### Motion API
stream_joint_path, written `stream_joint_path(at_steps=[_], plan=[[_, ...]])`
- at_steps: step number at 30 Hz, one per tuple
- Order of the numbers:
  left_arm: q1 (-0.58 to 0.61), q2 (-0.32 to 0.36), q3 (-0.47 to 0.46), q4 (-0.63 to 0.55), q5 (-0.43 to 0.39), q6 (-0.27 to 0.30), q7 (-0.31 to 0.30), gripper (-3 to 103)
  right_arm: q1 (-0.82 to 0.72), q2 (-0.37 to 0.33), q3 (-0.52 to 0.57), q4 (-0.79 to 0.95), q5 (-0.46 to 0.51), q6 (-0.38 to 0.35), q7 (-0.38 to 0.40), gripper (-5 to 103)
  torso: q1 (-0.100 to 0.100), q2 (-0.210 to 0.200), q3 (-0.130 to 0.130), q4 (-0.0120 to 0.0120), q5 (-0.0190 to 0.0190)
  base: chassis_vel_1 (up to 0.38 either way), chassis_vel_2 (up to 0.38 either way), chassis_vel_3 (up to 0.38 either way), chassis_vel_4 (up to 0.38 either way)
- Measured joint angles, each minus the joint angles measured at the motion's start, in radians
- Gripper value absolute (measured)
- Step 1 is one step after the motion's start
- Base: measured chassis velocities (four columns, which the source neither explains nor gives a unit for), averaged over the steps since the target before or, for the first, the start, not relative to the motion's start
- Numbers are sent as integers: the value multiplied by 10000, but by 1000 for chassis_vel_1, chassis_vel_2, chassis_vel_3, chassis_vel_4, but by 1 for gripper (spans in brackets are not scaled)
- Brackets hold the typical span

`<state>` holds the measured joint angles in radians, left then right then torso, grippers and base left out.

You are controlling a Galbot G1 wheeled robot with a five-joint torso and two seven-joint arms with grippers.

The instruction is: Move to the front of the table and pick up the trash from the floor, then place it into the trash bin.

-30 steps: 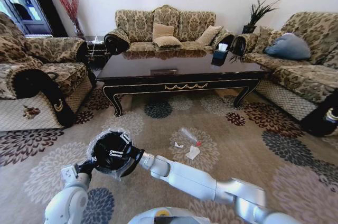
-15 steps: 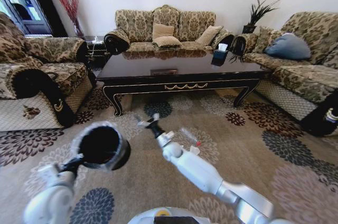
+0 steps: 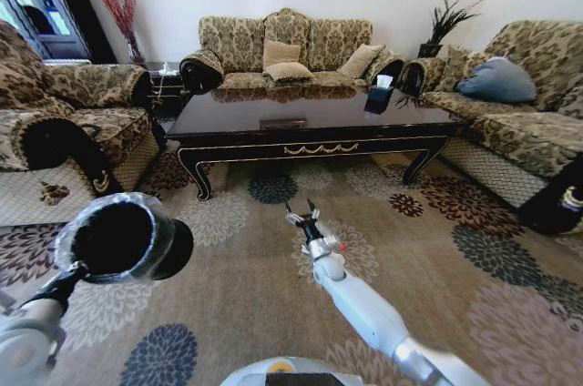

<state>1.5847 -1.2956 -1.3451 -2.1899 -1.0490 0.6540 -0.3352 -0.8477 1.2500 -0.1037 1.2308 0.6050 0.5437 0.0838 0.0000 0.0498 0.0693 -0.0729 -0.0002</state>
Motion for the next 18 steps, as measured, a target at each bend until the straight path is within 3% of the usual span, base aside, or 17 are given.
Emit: stream_joint_path(at_steps=[8, 18], plan=[[17, 477, -634, 426, -561, 0, 21, 2, -154, 144, 393, -573, -122, 93, -135, 100, -1, 0, -1, 2, 0, -105, -4, 142, 3], [104, 512, -768, 313, -604, 0, 58, 2, 211, 342, 563, -1258, -297, 338, -137, 100, 1, -1, 3, 0, 0, -388, -28, 409, 9]])
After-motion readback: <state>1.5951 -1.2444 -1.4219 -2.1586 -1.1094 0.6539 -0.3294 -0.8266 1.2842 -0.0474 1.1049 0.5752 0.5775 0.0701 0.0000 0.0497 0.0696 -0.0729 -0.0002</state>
